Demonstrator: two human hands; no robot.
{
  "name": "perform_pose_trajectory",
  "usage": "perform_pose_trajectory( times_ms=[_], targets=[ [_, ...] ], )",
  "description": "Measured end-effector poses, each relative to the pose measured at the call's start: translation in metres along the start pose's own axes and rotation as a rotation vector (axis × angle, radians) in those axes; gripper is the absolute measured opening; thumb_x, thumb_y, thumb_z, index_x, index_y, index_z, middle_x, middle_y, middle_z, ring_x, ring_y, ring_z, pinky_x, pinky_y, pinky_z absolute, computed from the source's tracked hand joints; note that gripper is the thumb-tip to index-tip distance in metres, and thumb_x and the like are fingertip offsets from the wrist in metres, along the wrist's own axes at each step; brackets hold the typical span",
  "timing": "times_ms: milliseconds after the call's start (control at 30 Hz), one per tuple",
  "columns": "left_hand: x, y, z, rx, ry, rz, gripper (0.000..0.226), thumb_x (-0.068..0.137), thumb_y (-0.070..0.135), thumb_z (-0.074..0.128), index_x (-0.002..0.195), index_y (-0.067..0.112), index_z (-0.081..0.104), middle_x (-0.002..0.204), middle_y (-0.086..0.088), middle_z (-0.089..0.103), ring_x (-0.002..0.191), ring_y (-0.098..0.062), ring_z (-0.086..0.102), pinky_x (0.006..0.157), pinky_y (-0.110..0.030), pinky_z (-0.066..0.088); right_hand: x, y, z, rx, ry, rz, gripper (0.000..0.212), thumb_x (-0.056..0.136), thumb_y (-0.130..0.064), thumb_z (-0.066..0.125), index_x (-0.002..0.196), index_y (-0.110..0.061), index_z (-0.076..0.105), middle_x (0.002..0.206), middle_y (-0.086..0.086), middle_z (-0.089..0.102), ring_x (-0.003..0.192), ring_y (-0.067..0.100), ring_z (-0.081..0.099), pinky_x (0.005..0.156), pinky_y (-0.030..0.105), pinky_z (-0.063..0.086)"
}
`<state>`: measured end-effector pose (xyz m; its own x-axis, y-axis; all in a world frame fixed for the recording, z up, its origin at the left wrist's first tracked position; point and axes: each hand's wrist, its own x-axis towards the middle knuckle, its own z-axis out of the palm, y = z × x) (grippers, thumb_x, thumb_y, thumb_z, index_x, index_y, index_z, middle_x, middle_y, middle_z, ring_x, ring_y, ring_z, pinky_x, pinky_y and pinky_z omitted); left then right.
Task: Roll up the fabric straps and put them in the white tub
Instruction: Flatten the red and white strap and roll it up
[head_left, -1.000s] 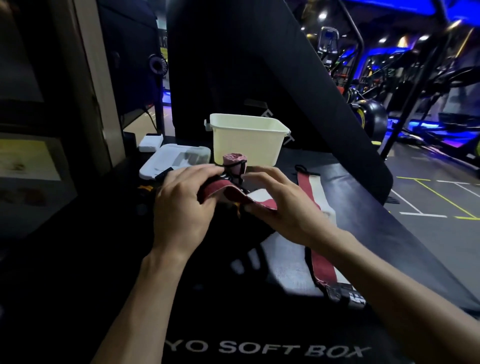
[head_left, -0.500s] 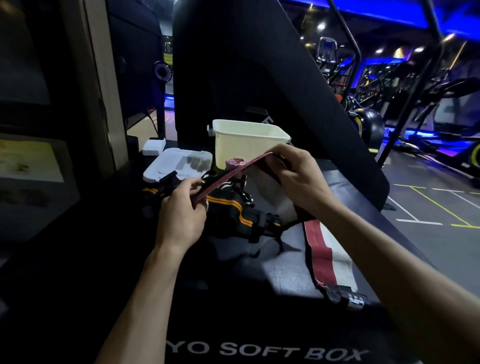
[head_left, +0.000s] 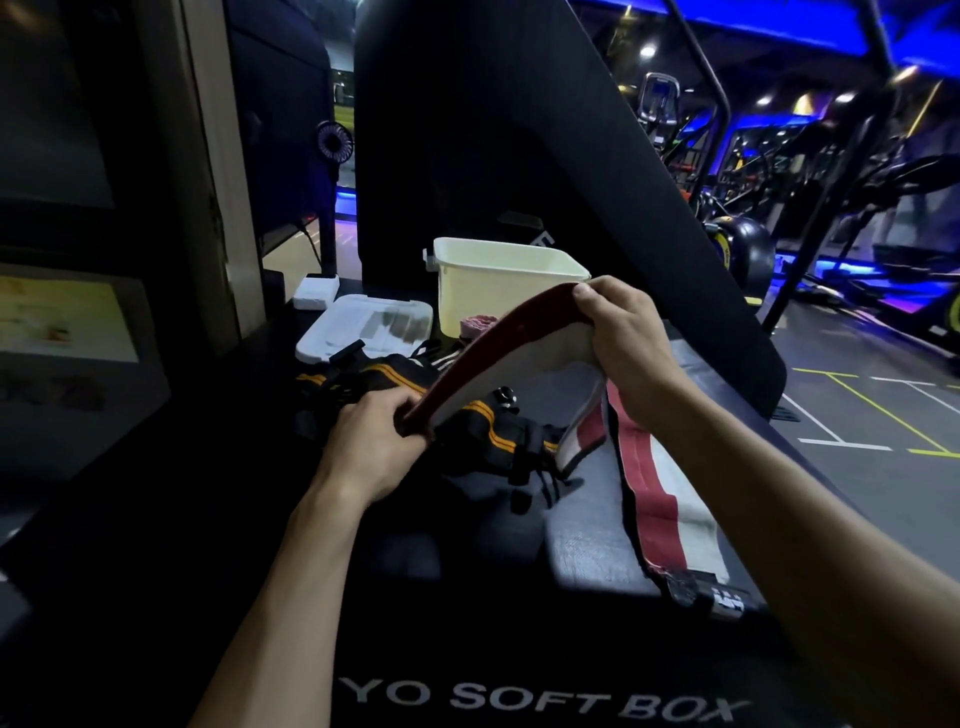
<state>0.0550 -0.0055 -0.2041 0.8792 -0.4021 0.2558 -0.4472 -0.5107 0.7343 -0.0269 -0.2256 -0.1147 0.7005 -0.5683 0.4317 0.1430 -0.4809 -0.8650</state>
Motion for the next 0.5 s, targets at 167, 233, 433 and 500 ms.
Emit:
perform_pose_trajectory(
  times_ms=[167, 233, 433, 500],
  targets=[
    [-0.002, -0.01, -0.006, 0.084, 0.007, 0.023, 0.048, 0.081, -0.003, 0.062, 0.109, 0.034, 0.076, 0.081, 0.002, 0.072, 0.08, -0.025, 0.07, 0.066, -0.029, 0.053, -0.002, 0.001, 0.002, 0.071, 0.045, 0.069, 0.023, 0.102, -0.014, 0.051, 0.085, -0.007, 0.065, 0.073, 0.005, 0.062, 0.065, 0.012, 0.057, 0.057, 0.026, 0.045],
    [0.0, -0.017, -0.007, 0.184, 0.101, -0.031, 0.049, 0.083, 0.0, 0.062, 0.113, 0.037, 0.072, 0.083, -0.002, 0.071, 0.079, -0.03, 0.068, 0.068, -0.035, 0.055, -0.003, 0.0, 0.001, 0.121, 0.071, 0.094, 0.026, 0.101, -0.01, 0.046, 0.078, -0.006, 0.058, 0.054, -0.001, 0.057, 0.05, 0.009, 0.051, 0.051, 0.026, 0.04],
    [0.006, -0.033, -0.013, 0.155, 0.263, -0.069, 0.025, 0.087, 0.022, 0.079, 0.109, 0.03, 0.071, 0.092, -0.002, 0.072, 0.089, -0.031, 0.068, 0.068, -0.033, 0.049, 0.0, -0.002, -0.001, 0.254, 0.113, 0.158, 0.02, 0.099, -0.009, 0.045, 0.084, -0.007, 0.057, 0.061, 0.002, 0.048, 0.047, 0.009, 0.048, 0.044, 0.02, 0.04],
    [0.006, -0.039, -0.013, 0.126, 0.222, -0.048, 0.028, 0.085, 0.025, 0.082, 0.111, 0.029, 0.071, 0.095, -0.003, 0.074, 0.091, -0.031, 0.069, 0.072, -0.036, 0.054, 0.003, -0.001, -0.001, 0.347, 0.139, 0.209, 0.025, 0.098, -0.012, 0.046, 0.075, -0.011, 0.055, 0.064, 0.004, 0.048, 0.052, 0.013, 0.048, 0.048, 0.024, 0.042]
  ],
)
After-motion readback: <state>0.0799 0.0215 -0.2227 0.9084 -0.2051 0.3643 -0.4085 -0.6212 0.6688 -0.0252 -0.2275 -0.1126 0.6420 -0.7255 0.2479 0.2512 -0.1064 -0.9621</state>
